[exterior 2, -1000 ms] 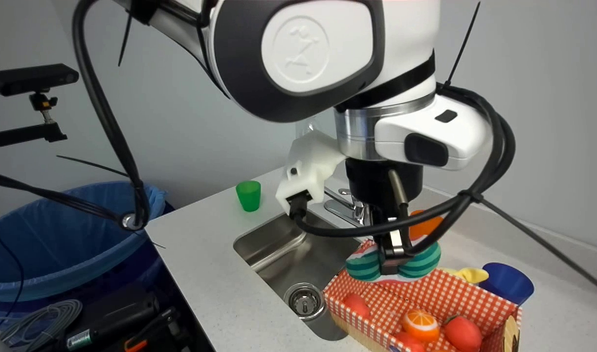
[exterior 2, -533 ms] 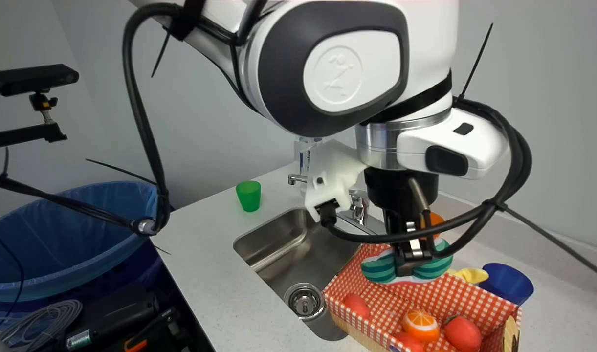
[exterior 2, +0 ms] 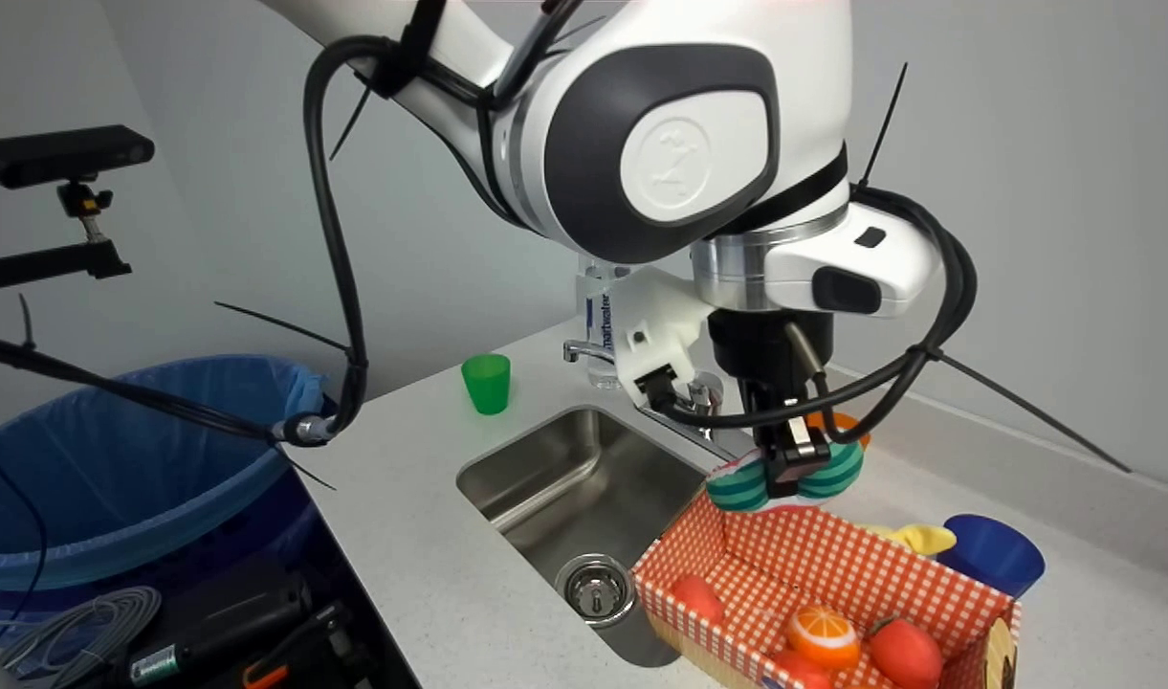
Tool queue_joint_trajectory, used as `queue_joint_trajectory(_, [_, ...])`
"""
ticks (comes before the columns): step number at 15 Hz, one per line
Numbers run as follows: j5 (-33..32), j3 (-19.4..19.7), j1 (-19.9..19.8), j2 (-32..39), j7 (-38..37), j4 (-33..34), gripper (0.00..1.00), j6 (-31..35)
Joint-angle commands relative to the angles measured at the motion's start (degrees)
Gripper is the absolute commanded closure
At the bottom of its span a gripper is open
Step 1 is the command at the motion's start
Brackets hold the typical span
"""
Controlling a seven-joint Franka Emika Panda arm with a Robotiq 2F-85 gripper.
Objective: Pick the watermelon plush toy on the side of the sink and put it in the box
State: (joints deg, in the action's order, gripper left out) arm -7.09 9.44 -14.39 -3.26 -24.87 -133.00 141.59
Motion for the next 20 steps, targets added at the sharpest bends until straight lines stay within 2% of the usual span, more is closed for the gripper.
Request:
queue_joint_trajectory(1, [1.37,0.41,1.17,1.26,1.39,0.90,0.97,0.93])
queue_joint_trajectory(3, [1.64,0.65,1.19,1.39,1.31,0.72,0.97,0.60])
queue_joint_trajectory(4, [2.38,0.76,1.18,1.42,1.45,0.68,0.64,0.19])
queue_joint_trajectory(6, [3.07,0.88,1.21,1.41,1.60,0.37,0.56,0.05])
queue_joint_trajectory(13, [3.20,0.40,1.65,0.08,1.22,-0.75,0.04,0.02])
queue_joint_trajectory(15, [3.51,0.10,1.98,-0.66,1.30,-0.78,0.00,-0.04])
queue_joint_trajectory(20, [2.35,-0.10,2.25,-0.20,0.21,-0.13,0.00,0.01])
